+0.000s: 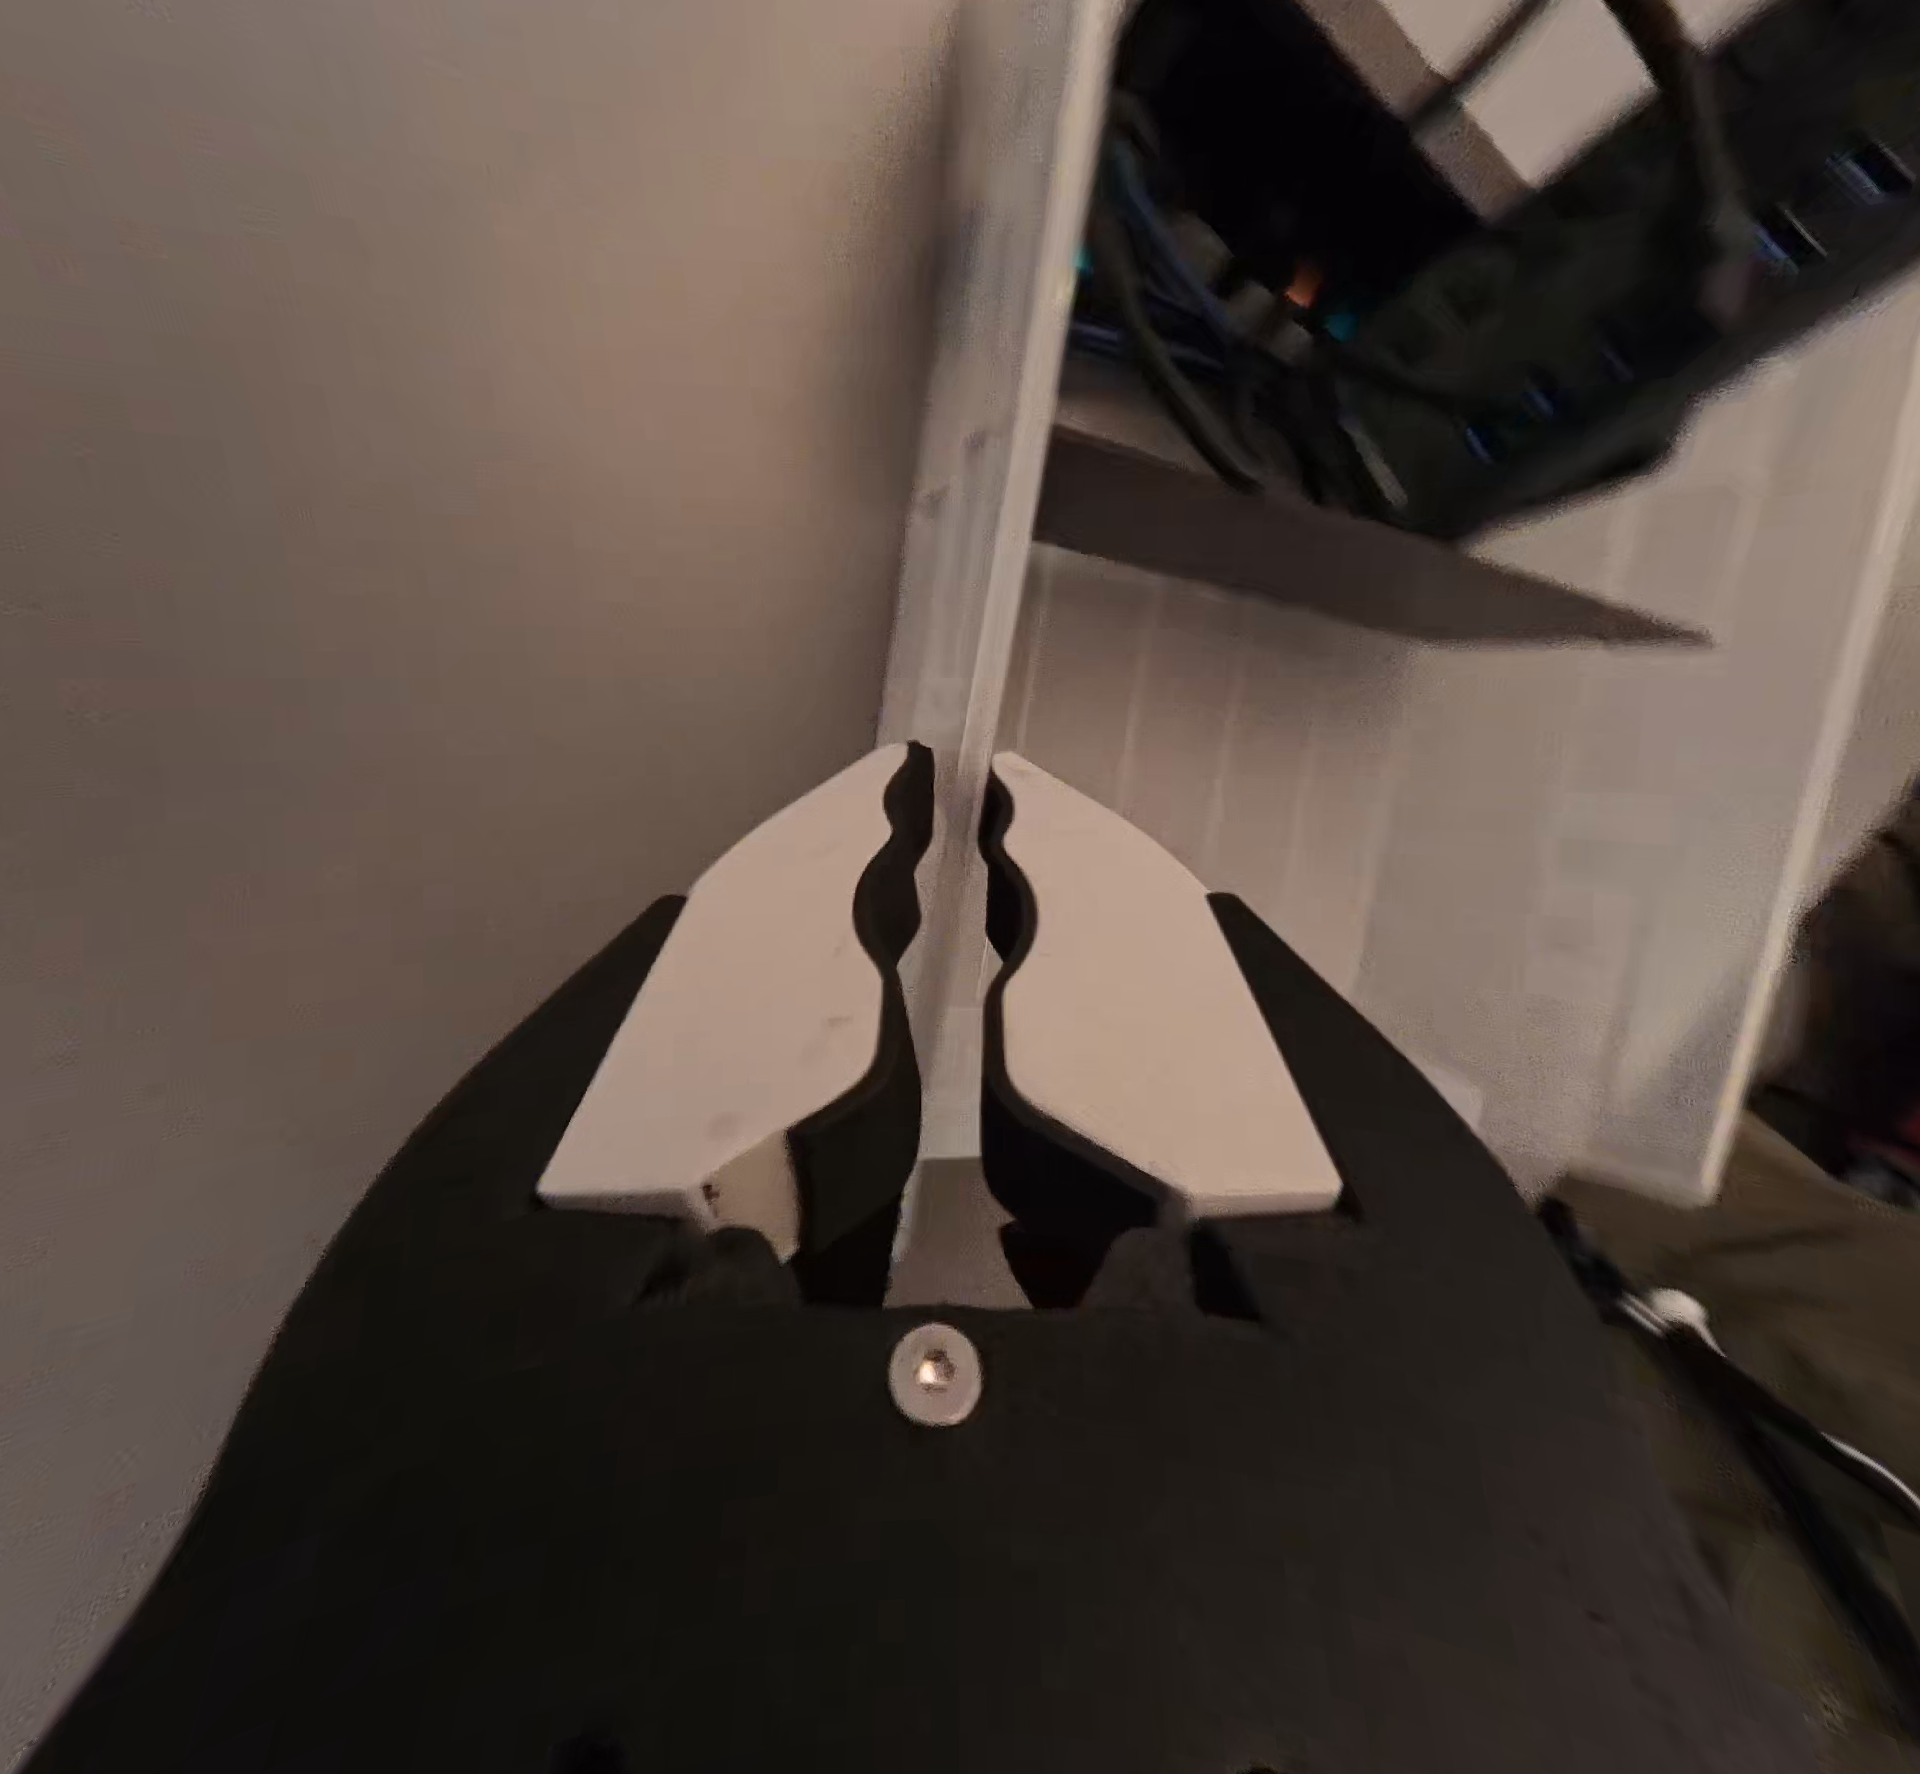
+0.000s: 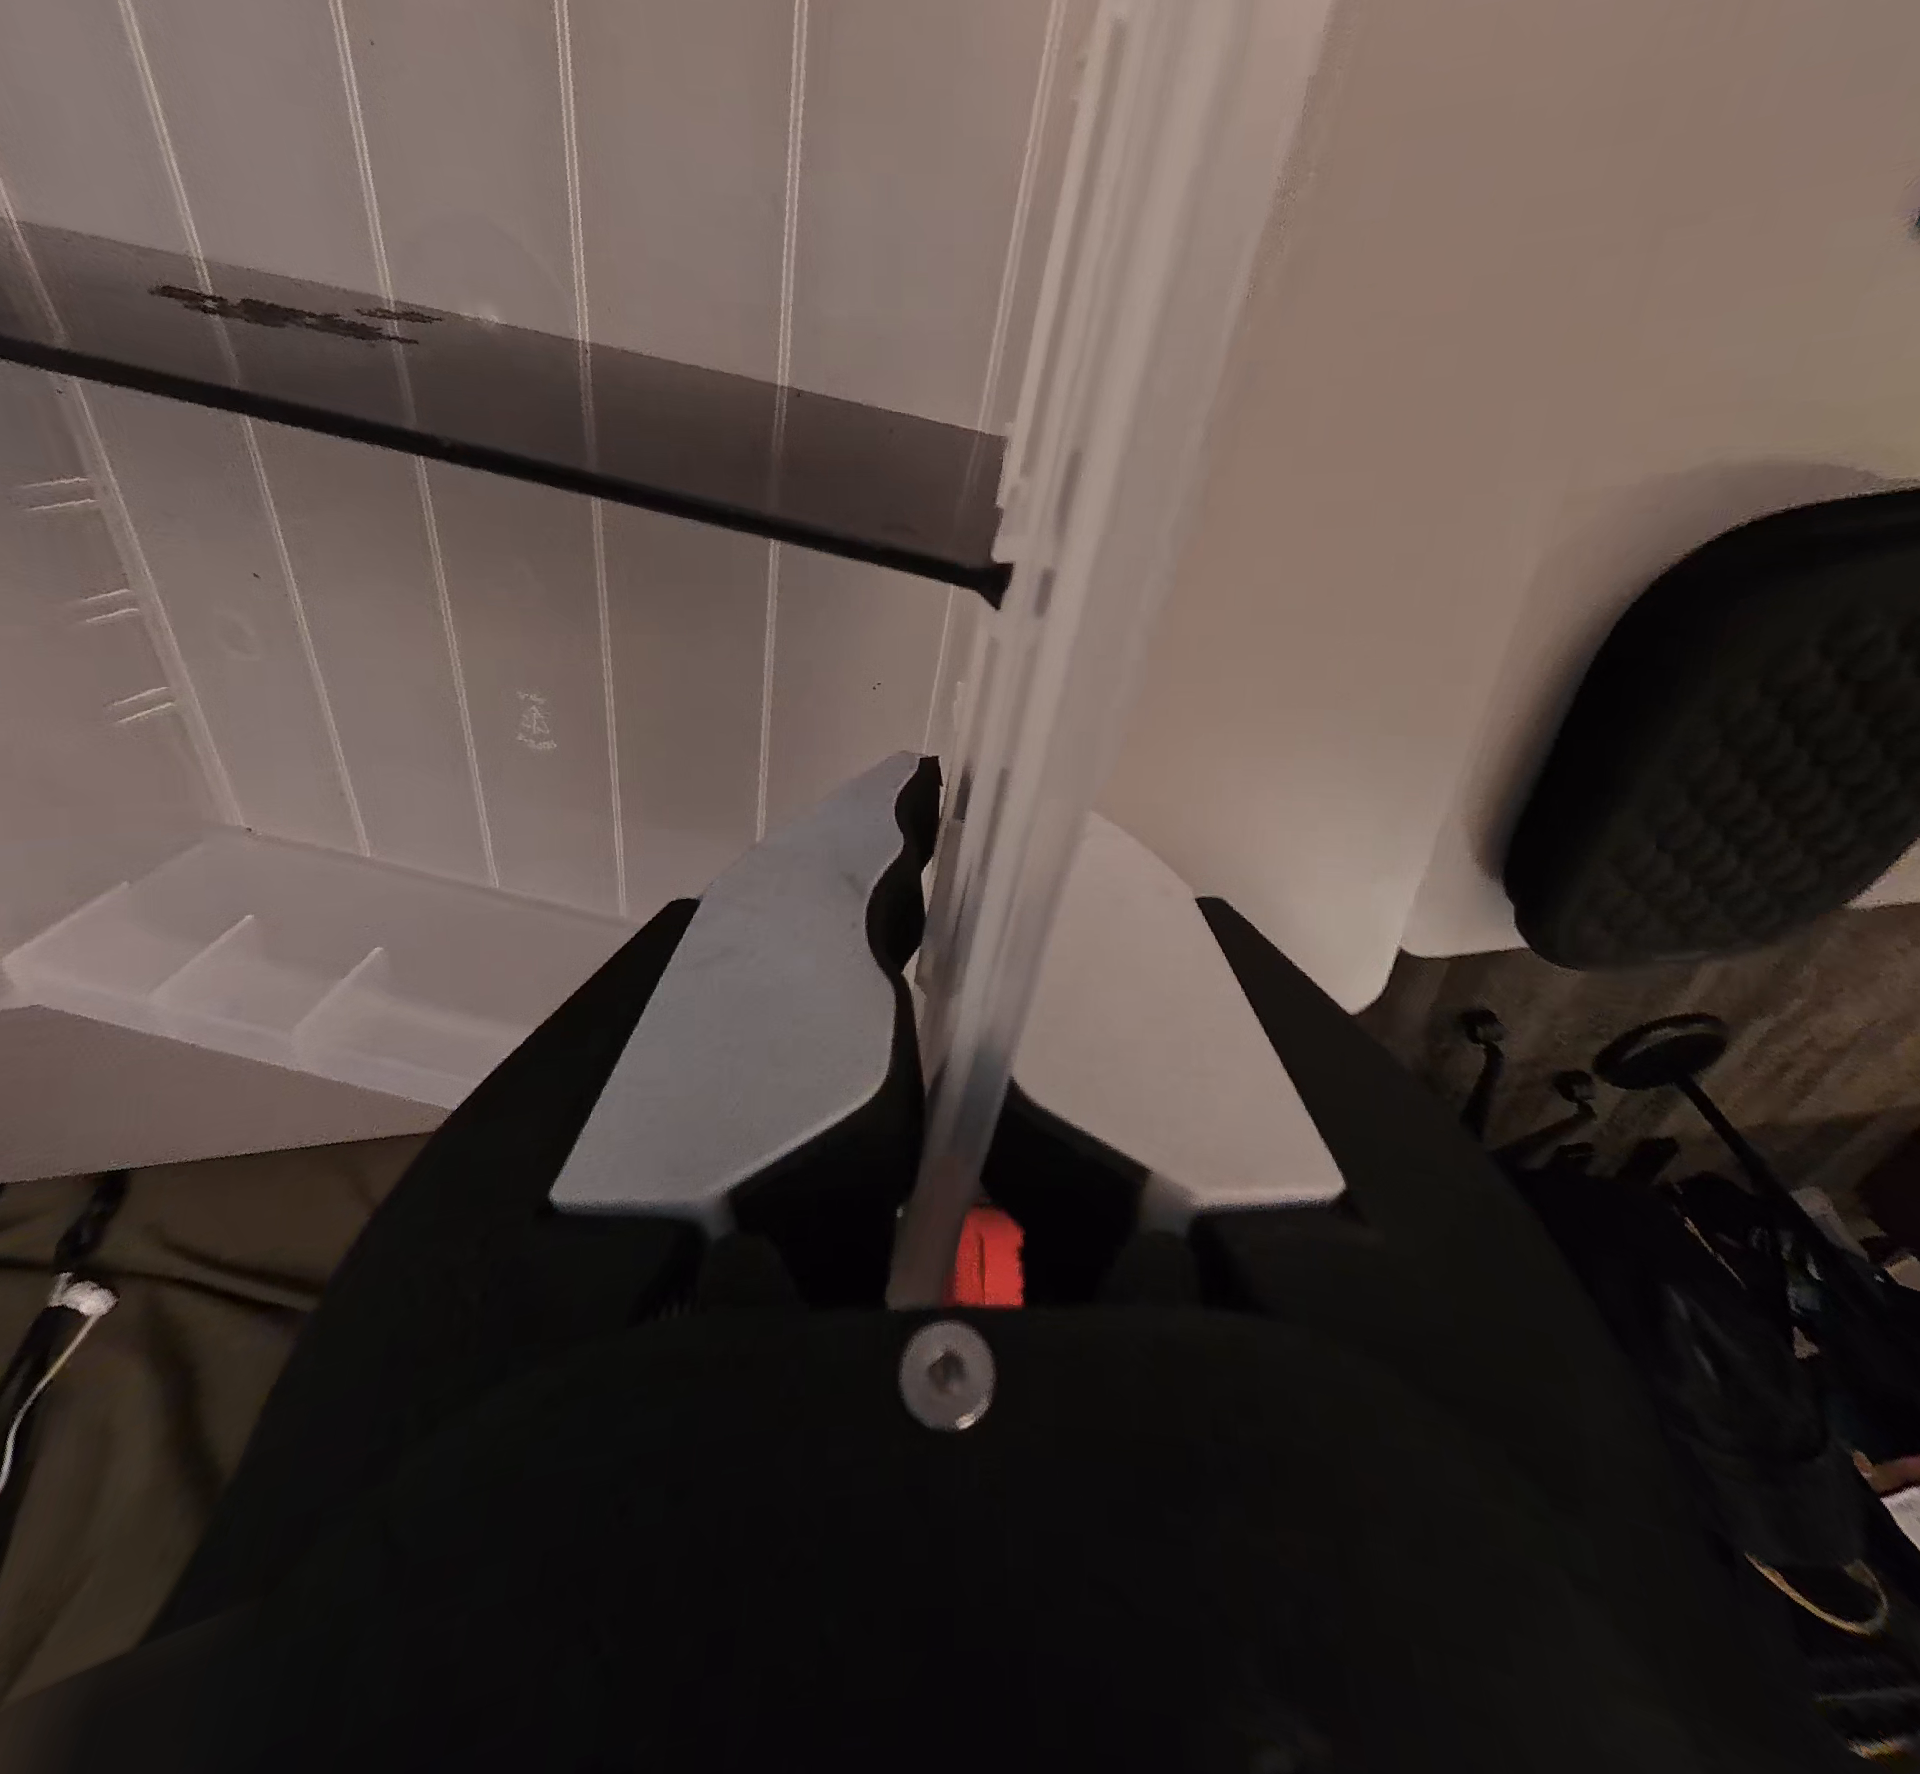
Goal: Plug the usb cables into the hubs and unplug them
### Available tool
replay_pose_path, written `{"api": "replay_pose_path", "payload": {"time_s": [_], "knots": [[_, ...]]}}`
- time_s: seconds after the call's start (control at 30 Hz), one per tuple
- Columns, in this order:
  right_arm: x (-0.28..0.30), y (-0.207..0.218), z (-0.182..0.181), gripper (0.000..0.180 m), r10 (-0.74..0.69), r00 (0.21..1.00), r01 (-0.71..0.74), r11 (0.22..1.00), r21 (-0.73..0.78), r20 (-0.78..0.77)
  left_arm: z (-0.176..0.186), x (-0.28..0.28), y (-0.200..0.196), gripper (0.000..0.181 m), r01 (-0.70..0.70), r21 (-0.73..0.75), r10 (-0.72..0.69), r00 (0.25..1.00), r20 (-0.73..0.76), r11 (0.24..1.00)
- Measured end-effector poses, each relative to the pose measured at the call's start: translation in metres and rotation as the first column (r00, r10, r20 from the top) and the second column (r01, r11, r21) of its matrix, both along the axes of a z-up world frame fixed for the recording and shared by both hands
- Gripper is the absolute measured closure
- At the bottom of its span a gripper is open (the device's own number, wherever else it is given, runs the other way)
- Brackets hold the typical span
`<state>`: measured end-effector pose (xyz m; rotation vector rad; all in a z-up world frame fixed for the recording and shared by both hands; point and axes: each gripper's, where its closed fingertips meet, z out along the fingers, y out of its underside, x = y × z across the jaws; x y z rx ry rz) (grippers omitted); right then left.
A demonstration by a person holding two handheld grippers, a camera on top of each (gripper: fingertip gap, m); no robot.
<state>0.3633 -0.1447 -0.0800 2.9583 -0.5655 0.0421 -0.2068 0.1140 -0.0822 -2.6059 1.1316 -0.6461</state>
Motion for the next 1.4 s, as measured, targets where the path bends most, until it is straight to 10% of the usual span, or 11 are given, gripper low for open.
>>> {"api": "replay_pose_path", "payload": {"time_s": [0.4,0.77,1.4], "knots": [[0.001,0.026,-0.031,0.175,0.067,0.998,-0.067,0.993,0.101,-0.003,0.001,-0.124,0.020,0.175,-0.247,0.019,0.248,0.967,-0.064,0.969],[0.020,0.030,-0.062,0.172,0.147,0.984,-0.132,0.981,0.141,-0.104,0.004,-0.234,0.041,0.173,-0.626,0.007,0.622,0.776,0.104,0.780],[0.064,0.003,-0.063,0.172,0.223,0.970,-0.215,0.973,0.087,-0.094,0.004,-0.265,0.044,0.170,-0.744,0.016,0.732,0.661,0.166,0.668]]}}
